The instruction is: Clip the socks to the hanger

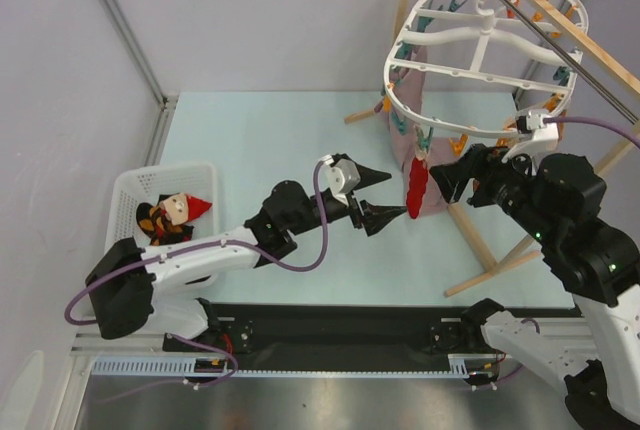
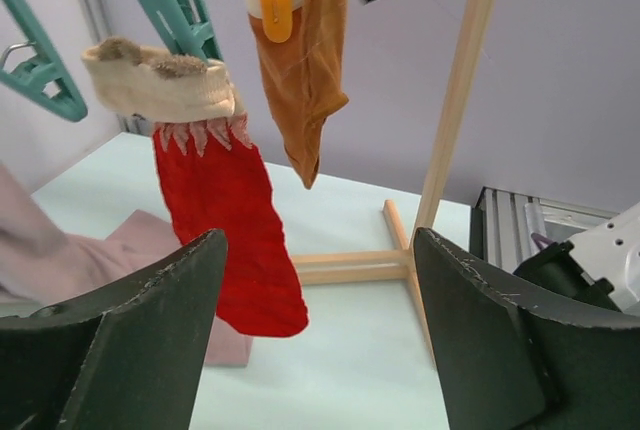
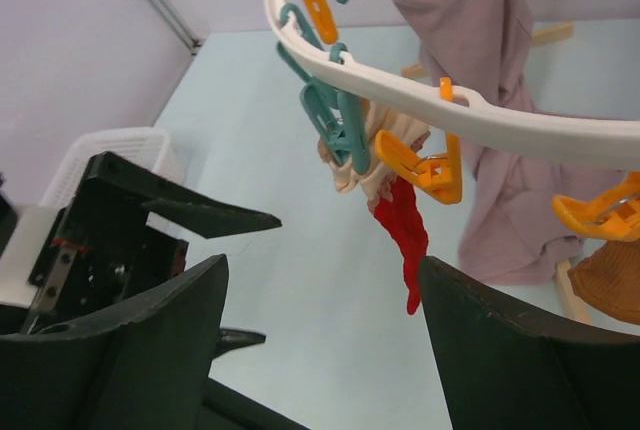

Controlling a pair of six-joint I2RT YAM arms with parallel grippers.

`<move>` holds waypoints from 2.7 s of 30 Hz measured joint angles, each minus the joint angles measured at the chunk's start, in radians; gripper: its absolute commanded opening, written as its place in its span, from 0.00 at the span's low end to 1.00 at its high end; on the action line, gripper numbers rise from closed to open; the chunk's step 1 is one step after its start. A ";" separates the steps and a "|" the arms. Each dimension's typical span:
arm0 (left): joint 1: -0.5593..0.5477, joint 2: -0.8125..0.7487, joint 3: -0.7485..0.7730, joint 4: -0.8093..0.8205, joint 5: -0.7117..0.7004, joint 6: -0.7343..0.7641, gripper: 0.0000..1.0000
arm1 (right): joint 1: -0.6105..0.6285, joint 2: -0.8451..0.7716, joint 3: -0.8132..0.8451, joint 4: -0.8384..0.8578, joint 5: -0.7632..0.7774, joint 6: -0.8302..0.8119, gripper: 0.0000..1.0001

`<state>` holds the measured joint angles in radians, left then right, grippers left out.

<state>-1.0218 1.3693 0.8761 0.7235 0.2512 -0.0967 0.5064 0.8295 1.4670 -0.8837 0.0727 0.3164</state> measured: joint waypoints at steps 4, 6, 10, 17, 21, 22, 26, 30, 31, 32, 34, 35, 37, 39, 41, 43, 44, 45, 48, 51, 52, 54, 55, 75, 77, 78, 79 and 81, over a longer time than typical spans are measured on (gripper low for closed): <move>0.036 -0.071 -0.045 -0.045 0.008 -0.003 0.82 | 0.000 -0.031 0.000 0.022 -0.058 -0.005 0.76; 0.055 -0.106 -0.068 -0.063 0.014 -0.009 0.83 | 0.000 -0.033 -0.002 0.038 -0.083 -0.004 0.74; 0.102 -0.172 -0.088 -0.106 0.041 -0.011 0.82 | 0.000 -0.025 -0.011 0.061 -0.138 -0.003 0.71; 0.142 -0.287 -0.132 -0.181 0.010 -0.035 0.84 | 0.000 -0.008 -0.012 0.088 -0.230 0.002 0.71; 0.146 -0.404 -0.145 -0.288 -0.053 -0.036 0.85 | 0.000 -0.009 -0.013 0.101 -0.265 0.003 0.71; 0.148 -0.429 -0.142 -0.322 -0.068 -0.037 0.85 | 0.000 -0.009 -0.014 0.104 -0.269 0.003 0.71; 0.151 -0.496 -0.132 -0.441 -0.140 -0.053 0.84 | 0.000 -0.008 -0.017 0.110 -0.286 -0.001 0.71; 0.176 -0.568 -0.130 -0.574 -0.253 -0.096 0.84 | 0.000 -0.008 -0.024 0.112 -0.317 -0.008 0.71; 0.193 -0.587 -0.124 -0.621 -0.285 -0.113 0.84 | 0.000 -0.008 -0.025 0.112 -0.328 -0.012 0.72; 0.213 -0.602 -0.114 -0.669 -0.317 -0.132 0.84 | 0.000 -0.008 -0.025 0.112 -0.340 -0.016 0.71; 0.266 -0.618 -0.077 -0.786 -0.372 -0.164 0.84 | 0.000 -0.008 -0.025 0.113 -0.363 -0.023 0.72; 0.302 -0.623 -0.052 -0.851 -0.407 -0.187 0.84 | 0.000 -0.008 -0.026 0.114 -0.381 -0.026 0.71; 0.391 -0.629 -0.009 -0.977 -0.465 -0.228 0.84 | 0.000 -0.008 -0.031 0.122 -0.423 -0.031 0.72; 0.520 -0.642 0.014 -1.099 -0.485 -0.269 0.81 | 0.000 -0.006 -0.040 0.133 -0.454 -0.034 0.72; 0.683 -0.656 0.021 -1.207 -0.499 -0.293 0.80 | 0.000 -0.003 -0.057 0.147 -0.484 -0.039 0.71; 0.824 -0.649 0.021 -1.284 -0.494 -0.304 0.80 | 0.000 -0.002 -0.079 0.159 -0.504 -0.042 0.72; 0.901 -0.640 0.021 -1.321 -0.484 -0.306 0.79 | 0.000 -0.001 -0.092 0.164 -0.512 -0.042 0.72; 0.988 -0.621 0.021 -1.349 -0.468 -0.307 0.79 | 0.000 0.000 -0.106 0.169 -0.520 -0.045 0.72; 1.219 -0.544 0.005 -1.377 -0.399 -0.314 0.79 | 0.001 0.002 -0.142 0.180 -0.532 -0.050 0.72; 1.323 -0.470 -0.038 -1.379 -0.360 -0.344 0.79 | 0.002 0.005 -0.168 0.184 -0.531 -0.058 0.72; 1.332 -0.455 -0.051 -1.379 -0.352 -0.364 0.78 | 0.003 0.007 -0.174 0.183 -0.525 -0.060 0.72; 1.336 -0.451 -0.071 -1.374 -0.328 -0.406 0.74 | 0.004 0.012 -0.177 0.182 -0.505 -0.064 0.72; 1.337 -0.464 -0.081 -1.358 -0.304 -0.430 0.72 | 0.005 0.016 -0.176 0.183 -0.488 -0.064 0.72; 0.433 -0.228 -0.106 -0.197 -0.017 -0.224 0.73 | 0.010 0.097 0.066 0.264 -0.288 0.067 0.72; 0.403 -0.115 -0.063 -0.066 0.030 -0.183 0.69 | 0.011 0.096 0.067 0.266 -0.287 0.072 0.72; 0.390 -0.064 -0.043 -0.012 0.051 -0.165 0.67 | 0.011 0.095 0.068 0.266 -0.287 0.072 0.71; 0.382 -0.016 -0.027 0.043 0.076 -0.146 0.65 | 0.011 0.095 0.069 0.264 -0.287 0.072 0.71; 0.369 0.068 0.001 0.145 0.126 -0.119 0.63 | 0.011 0.095 0.071 0.261 -0.286 0.070 0.71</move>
<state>-0.6533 1.4372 0.8768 0.8684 0.3771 -0.2157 0.5179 0.9249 1.5383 -0.6228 -0.2134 0.3862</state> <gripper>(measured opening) 0.648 0.716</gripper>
